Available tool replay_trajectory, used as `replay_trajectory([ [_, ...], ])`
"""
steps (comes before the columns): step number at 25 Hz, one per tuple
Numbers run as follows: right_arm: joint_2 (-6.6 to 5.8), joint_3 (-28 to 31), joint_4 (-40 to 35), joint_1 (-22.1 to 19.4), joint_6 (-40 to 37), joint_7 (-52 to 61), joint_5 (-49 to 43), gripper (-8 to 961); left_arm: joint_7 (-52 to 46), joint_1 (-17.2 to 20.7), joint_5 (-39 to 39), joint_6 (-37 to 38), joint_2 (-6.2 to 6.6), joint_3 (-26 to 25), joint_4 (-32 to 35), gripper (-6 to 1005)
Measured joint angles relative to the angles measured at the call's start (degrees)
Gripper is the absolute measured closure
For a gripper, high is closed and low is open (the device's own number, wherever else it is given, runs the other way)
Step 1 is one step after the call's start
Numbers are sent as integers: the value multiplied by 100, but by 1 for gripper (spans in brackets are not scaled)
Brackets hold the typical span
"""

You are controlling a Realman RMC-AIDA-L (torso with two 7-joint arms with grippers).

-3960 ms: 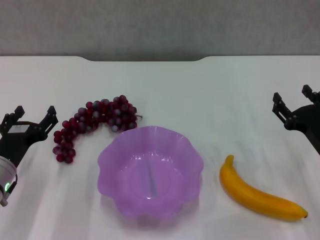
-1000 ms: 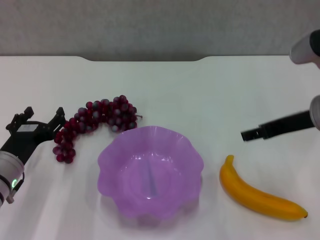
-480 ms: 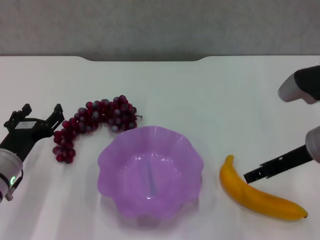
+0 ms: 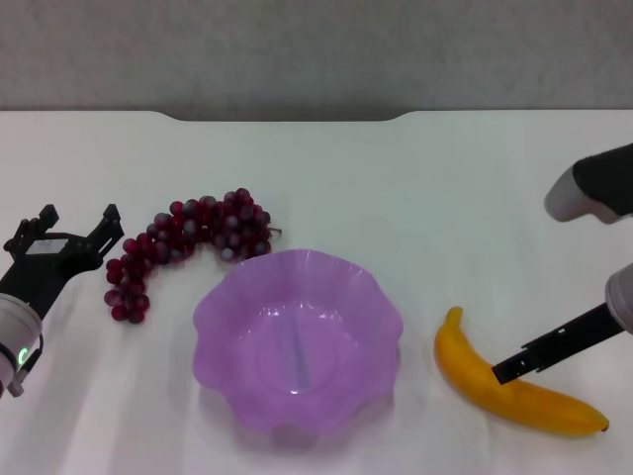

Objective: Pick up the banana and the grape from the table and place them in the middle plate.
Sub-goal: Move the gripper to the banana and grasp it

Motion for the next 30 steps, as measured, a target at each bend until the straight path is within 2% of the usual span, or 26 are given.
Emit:
replay_trajectory([
  [14,32,-360,-96,41,-280,-37,-171,124,-19,1,0,0,0,-4,-13,125],
  [17,40,-494,-171,63,-373,-36,-168,62,-14,1,0,-1,0,-3,-13,124],
  [20,41,-596,-194,72,-413,-24,-163,61,-8,1,0,-1,0,-4,-4,123],
  [30,49,-1069,-732,309,-605,-10,-161,60,1,2,1,3,0,-12,5,124],
])
